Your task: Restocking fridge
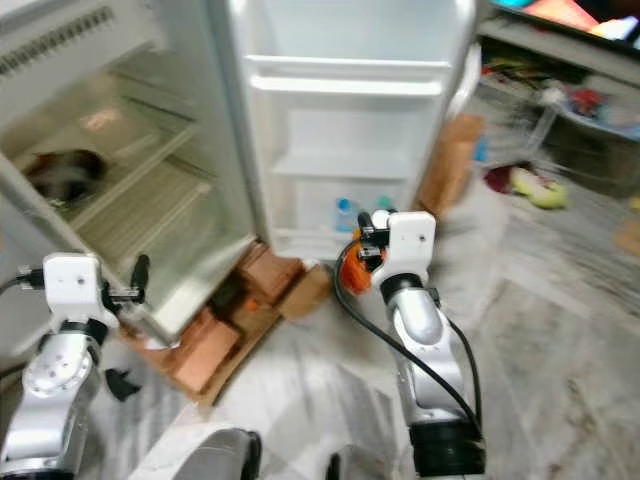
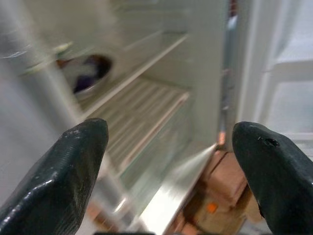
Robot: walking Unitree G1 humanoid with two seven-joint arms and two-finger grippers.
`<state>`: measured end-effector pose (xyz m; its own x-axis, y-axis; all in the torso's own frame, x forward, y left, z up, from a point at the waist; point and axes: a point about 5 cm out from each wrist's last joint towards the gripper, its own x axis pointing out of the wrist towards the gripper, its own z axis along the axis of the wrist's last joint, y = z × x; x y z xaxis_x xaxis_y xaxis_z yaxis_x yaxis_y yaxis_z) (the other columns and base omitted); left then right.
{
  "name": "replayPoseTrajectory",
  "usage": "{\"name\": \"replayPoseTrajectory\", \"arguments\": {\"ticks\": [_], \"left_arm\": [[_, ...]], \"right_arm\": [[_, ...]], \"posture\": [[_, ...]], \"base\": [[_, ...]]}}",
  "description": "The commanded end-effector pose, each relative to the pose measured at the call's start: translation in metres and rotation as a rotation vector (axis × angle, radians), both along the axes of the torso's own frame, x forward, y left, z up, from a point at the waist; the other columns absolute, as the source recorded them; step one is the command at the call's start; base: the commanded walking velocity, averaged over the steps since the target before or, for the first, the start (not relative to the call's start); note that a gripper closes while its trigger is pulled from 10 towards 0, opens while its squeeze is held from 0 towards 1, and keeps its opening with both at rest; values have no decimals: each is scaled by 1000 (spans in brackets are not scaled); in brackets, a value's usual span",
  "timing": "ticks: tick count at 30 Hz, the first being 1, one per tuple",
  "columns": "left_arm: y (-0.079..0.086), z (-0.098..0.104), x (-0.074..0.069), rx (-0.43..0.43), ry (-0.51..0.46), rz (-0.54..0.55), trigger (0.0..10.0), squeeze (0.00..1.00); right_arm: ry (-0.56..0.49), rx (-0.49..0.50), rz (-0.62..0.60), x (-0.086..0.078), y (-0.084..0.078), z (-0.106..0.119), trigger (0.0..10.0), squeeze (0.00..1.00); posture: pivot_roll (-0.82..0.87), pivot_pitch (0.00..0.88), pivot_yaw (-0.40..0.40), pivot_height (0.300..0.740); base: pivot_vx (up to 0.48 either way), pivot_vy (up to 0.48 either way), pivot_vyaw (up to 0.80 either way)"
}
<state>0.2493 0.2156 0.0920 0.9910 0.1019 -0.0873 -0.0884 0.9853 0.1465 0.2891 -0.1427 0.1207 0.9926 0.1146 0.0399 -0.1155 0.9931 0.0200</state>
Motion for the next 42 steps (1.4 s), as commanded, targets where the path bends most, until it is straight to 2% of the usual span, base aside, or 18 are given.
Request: {"name": "replayPoseTrajectory", "arguments": {"ticks": [1, 21, 42], "left_arm": [[-4, -2, -1, -7, 13, -28, 10000, 0], [-13, -4, 1, -14, 13, -73, 10000, 0], [-14, -4, 2, -7, 10, -90, 10000, 0]], "right_arm": [[-13, 0, -24, -1, -7, 2, 10000, 0], [11, 8, -40, -4, -9, -4, 10000, 0], [15, -7, -35, -6, -8, -5, 10000, 0]], "posture": [[61, 120, -69, 740], [51, 132, -61, 740], [48, 133, -60, 740]], "base": [[0, 0, 800], [0, 0, 69], [296, 222, 0]]}}
